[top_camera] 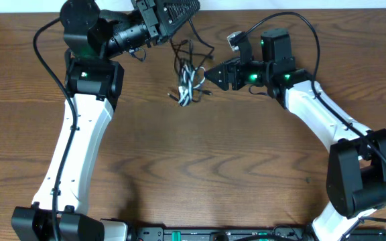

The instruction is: Untangle cables

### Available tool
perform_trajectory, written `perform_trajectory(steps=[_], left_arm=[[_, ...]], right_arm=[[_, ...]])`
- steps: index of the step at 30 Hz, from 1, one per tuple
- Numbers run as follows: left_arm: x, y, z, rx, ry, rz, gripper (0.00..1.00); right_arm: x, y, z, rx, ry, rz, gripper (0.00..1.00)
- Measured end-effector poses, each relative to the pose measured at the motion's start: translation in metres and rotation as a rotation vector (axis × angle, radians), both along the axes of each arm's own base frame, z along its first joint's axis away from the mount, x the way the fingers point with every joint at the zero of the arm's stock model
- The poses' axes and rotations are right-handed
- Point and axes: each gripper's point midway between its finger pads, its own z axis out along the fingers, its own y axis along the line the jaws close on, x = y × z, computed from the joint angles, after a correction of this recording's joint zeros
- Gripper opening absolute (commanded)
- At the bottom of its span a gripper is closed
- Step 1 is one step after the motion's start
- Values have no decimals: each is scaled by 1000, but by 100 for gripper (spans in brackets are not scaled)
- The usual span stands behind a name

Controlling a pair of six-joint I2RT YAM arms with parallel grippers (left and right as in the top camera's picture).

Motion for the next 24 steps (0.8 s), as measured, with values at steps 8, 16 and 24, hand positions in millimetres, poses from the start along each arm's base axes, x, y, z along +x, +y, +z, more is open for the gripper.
perform_trajectory(steps=[8, 16, 24], left_arm=[[-2, -1, 0, -28, 75, -20, 7], [-2, 0, 0, -31, 82, -18, 7], [3, 9, 0, -40, 101, 2, 7]], right_arm=[[-4, 15, 0, -5, -16, 12, 66], [-9, 19, -39, -65, 83, 3, 66], [-11, 18, -44, -81, 85, 10, 69]])
